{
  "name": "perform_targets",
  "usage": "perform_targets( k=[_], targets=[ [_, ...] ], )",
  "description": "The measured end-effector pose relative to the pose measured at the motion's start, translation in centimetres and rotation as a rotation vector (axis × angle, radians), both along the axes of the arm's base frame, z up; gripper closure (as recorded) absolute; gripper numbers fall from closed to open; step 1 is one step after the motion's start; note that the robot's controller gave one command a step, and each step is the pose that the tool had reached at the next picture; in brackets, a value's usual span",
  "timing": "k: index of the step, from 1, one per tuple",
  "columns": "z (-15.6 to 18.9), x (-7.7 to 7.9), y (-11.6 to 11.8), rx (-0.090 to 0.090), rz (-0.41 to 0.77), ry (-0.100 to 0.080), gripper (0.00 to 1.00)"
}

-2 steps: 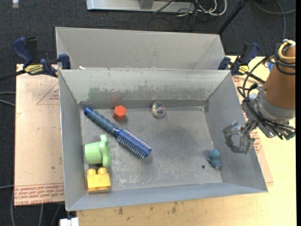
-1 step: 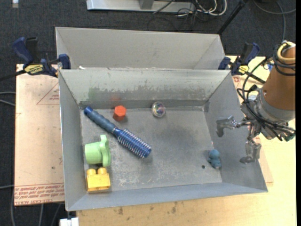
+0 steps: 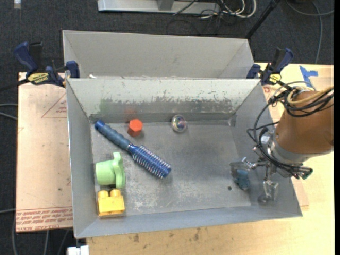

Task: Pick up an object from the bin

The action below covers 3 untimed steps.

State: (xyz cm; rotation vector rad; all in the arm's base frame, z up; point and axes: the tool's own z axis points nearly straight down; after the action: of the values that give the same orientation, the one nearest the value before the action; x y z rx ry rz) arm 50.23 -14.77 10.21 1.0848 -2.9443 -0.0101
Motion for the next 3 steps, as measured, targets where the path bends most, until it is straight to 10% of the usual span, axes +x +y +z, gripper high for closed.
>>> perform_targets(
  k=[1,2,3],
  targets=[
    [-2.9,3.8,0.9,0.013,0.114,-0.003,0.00],
    [-2.8,3.8,0.3,0.003,0.115,-0.008,1.00],
    [9.6,3.3,0.4,-0.006,0.120,-0.016,1.00]
  ],
)
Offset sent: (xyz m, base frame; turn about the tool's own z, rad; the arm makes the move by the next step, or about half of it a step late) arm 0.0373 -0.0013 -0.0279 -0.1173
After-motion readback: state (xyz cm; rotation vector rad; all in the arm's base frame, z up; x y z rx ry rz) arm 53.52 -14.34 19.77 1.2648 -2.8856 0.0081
